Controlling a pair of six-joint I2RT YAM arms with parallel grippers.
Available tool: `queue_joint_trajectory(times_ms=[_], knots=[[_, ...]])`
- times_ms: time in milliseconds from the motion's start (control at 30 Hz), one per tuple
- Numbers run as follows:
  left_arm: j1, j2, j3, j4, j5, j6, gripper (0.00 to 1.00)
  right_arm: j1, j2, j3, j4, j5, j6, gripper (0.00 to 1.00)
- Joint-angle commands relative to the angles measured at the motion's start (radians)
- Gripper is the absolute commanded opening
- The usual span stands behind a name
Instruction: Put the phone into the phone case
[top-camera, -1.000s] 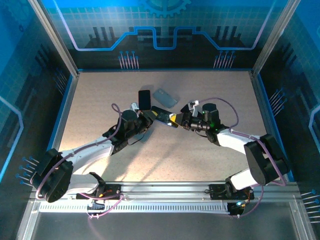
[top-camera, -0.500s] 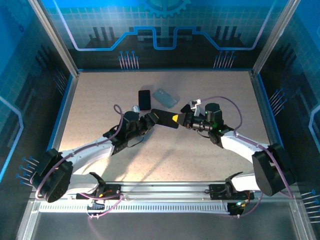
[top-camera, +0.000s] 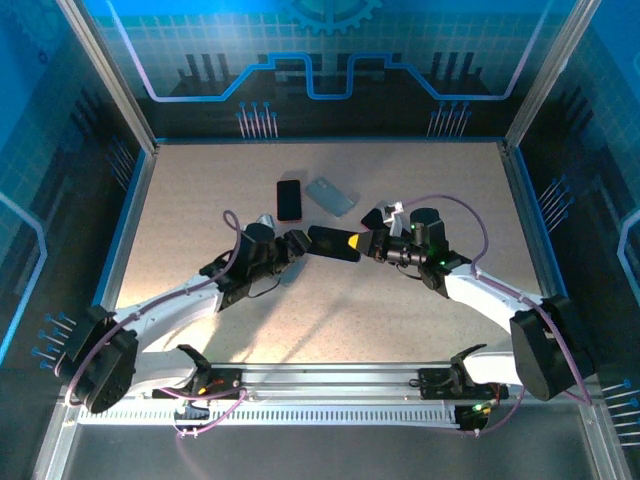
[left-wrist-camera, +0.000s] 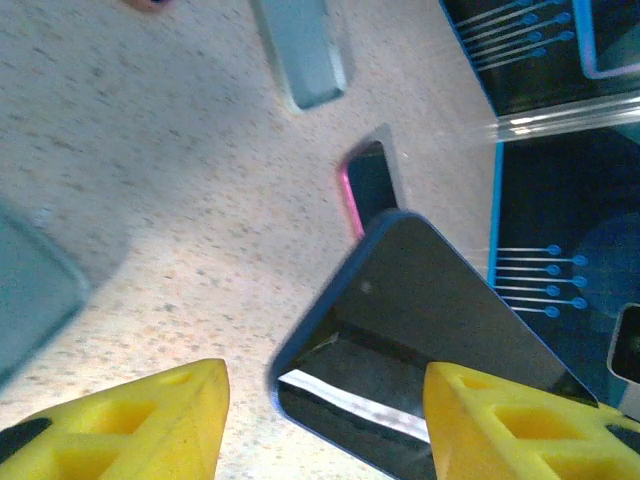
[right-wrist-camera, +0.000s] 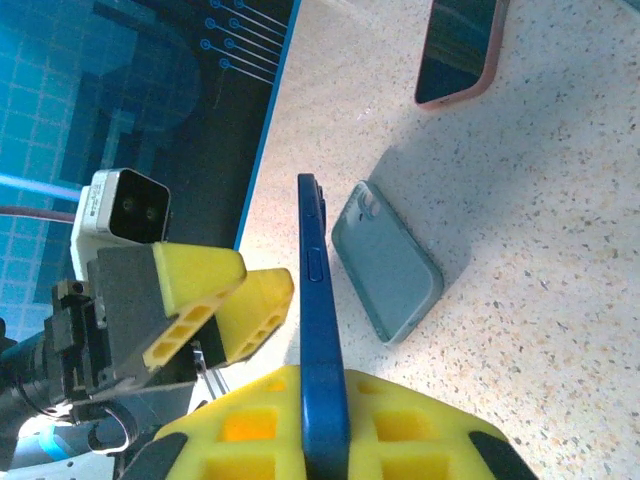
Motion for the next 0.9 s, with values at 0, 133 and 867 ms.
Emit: queue_joint_trajectory(times_ms=[0, 133, 867], knots=[[0.058, -0.035, -0.007, -0.159, -0.030, 0.074, 0.54, -0.020, -0.045, 0.020, -0.038, 0.002, -0.044, 0.00], [0.140, 0.011, -0.021, -0.206, 0.020, 0.143, 0.43, -0.039, -0.053, 0.021, -0.083, -0.015, -0.062, 0.00], [0.081, 0.338, 0.047, -0.174, 0.034, 0.213, 0.00, -0.068, -0.067, 0.054, -0.301, -0.013, -0.182, 0.00]])
